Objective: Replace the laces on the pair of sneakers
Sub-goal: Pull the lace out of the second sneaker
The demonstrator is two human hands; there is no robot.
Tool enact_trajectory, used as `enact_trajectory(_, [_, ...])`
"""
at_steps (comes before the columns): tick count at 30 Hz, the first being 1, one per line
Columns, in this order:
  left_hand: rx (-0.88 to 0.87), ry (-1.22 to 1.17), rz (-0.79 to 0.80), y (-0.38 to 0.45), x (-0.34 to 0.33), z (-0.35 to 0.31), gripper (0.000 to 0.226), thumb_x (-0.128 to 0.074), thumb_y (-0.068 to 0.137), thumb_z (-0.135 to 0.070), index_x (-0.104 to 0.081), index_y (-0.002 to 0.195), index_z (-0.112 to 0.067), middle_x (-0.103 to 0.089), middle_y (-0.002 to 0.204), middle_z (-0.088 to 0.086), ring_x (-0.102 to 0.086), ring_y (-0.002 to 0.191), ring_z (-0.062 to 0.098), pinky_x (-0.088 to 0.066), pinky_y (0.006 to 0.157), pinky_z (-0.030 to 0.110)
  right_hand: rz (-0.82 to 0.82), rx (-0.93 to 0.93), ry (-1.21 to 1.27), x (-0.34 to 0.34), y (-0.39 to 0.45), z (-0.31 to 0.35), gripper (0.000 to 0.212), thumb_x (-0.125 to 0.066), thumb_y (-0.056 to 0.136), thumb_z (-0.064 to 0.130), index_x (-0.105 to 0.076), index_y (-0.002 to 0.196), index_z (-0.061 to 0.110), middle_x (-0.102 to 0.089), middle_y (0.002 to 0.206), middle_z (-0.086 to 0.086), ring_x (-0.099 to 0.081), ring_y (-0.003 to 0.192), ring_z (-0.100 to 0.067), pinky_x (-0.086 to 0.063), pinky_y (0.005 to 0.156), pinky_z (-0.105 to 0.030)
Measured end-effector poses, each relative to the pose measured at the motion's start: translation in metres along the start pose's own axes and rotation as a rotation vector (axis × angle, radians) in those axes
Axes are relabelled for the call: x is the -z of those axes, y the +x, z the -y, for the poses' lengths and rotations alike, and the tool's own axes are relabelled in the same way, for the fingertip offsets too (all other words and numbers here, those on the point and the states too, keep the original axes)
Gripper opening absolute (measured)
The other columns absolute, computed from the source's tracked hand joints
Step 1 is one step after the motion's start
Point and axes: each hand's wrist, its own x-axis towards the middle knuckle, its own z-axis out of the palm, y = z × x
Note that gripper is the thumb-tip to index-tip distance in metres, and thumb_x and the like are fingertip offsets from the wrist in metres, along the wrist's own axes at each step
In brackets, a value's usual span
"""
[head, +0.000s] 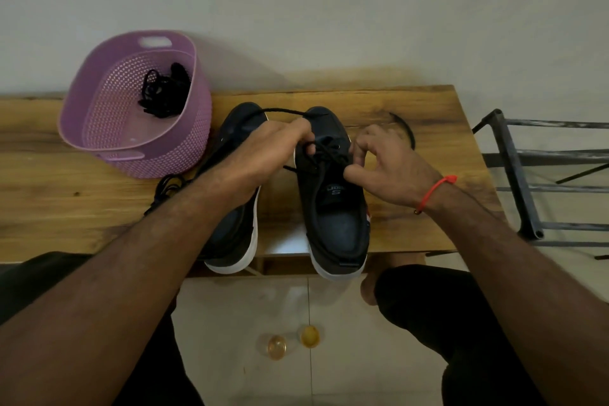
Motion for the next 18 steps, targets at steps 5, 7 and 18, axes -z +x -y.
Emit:
enact_trajectory(5, [0.086,-0.255,0.225,0.004,0.008,0.002,0.060,-0.042,0.092,-0.073,-0.073,0.075,-0.025,-0.067,0.076,-0.005,-0.048,0.062,0.007,-0.032,0.065,0.035,0.057,0.014,-0.014,0.001,-0.001,0.002,0.023,-0.059,0.070,0.045,-0.051,0.070,0.024,-0.055,0.111,-0.002,-0.045,0.115,-0.022,-0.042,0.099,-0.052])
enact_trajectory(7, [0.074,-0.031,0.204,0.005,0.008,0.006,0.065,-0.043,0.089,-0.079,-0.078,0.085,-0.025,-0.062,0.063,-0.005,-0.051,0.054,0.003,-0.034,0.066,0.033,0.064,0.023,-0.024,0.001,-0.001,0.003,0.021,-0.059,0.071,0.045,-0.051,0.070,0.025,-0.054,0.110,-0.002,-0.045,0.114,-0.022,-0.043,0.098,-0.051])
enact_trajectory(18, [-0.062,-0.075,-0.059,0.012,0.010,0.009,0.021,-0.060,0.101,-0.034,-0.072,0.096,-0.019,-0.059,0.058,-0.011,-0.043,0.049,0.003,-0.035,0.048,0.017,0.067,0.009,-0.022,0.000,0.000,0.001,0.022,-0.060,0.069,0.047,-0.053,0.070,0.026,-0.053,0.109,0.001,-0.045,0.116,-0.022,-0.041,0.101,-0.053])
